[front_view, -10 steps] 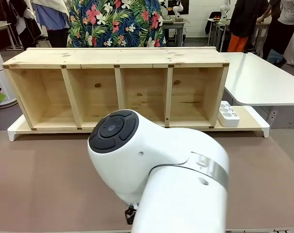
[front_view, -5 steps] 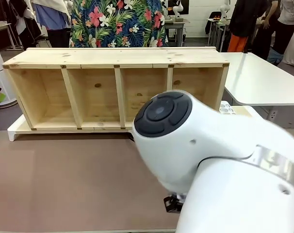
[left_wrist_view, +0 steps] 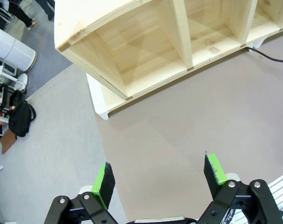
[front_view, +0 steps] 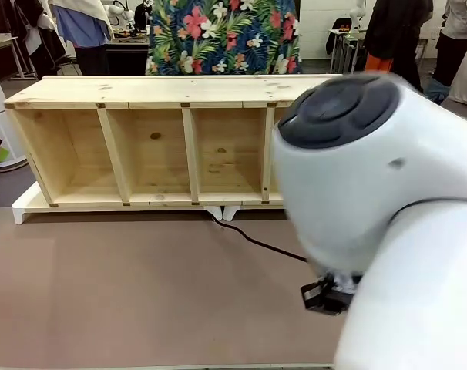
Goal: Perform cable management.
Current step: Pull the grasped Power Cable to the location of the Power Strip.
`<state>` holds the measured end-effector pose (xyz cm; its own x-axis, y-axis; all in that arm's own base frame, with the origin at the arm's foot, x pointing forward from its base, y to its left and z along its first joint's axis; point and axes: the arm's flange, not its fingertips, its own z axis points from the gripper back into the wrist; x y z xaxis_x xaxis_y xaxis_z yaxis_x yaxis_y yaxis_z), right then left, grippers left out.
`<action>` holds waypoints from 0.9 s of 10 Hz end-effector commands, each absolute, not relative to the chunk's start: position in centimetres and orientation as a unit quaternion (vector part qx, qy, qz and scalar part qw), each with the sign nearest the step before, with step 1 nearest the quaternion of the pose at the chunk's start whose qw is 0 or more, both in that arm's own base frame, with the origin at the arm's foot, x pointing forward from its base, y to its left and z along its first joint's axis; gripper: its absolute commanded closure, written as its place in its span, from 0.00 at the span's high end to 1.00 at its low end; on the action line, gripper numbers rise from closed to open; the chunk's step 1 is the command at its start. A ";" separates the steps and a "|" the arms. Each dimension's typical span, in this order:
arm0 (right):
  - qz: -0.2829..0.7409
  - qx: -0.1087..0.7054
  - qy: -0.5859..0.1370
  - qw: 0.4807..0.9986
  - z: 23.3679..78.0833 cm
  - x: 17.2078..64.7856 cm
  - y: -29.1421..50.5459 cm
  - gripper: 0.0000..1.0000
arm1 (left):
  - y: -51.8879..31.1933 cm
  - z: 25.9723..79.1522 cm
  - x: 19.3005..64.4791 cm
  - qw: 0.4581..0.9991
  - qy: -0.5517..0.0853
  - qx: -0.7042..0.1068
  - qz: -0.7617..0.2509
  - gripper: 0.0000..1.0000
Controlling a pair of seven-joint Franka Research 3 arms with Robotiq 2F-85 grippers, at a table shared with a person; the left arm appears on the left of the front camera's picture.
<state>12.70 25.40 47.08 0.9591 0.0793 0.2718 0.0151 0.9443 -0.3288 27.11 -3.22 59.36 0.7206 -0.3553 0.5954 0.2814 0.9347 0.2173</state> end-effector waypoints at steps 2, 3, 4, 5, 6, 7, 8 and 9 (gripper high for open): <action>0.004 -0.112 -0.149 0.982 43.2 11.3 15.3 0.15 | -3.2 59.4 27.1 0.925 -0.336 0.056 -0.172 1.00; 0.004 -0.104 -0.155 0.982 43.0 11.7 13.7 0.15 | -3.2 59.4 27.1 0.925 -0.336 0.056 -0.172 1.00; -0.001 -0.105 -0.160 0.981 42.6 12.0 12.7 0.15 | -3.2 59.4 27.1 0.925 -0.336 0.056 -0.172 1.00; -0.015 -0.103 -0.167 0.980 42.1 12.6 11.5 0.15 | -3.2 59.4 27.1 0.925 -0.336 0.056 -0.172 1.00; -0.038 -0.097 -0.173 0.979 41.9 14.0 10.2 0.15 | -3.2 59.4 27.1 0.925 -0.336 0.056 -0.172 1.00; -0.056 -0.100 -0.174 0.978 41.9 15.3 9.2 0.15 | -3.2 59.4 27.1 0.925 -0.336 0.056 -0.172 1.00; -0.064 -0.097 -0.179 0.977 42.1 16.8 8.7 0.15 | -3.2 59.4 27.1 0.925 -0.336 0.056 -0.172 1.00; -0.071 -0.095 -0.183 0.976 42.5 18.2 8.4 0.15 | -3.2 59.4 27.1 0.925 -0.336 0.056 -0.172 1.00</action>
<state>18.34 14.88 54.29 0.9311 -0.1135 0.3465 0.1809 0.9689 -0.1687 27.10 -3.23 59.37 0.7203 -0.3554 0.5956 0.2814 0.9346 0.2175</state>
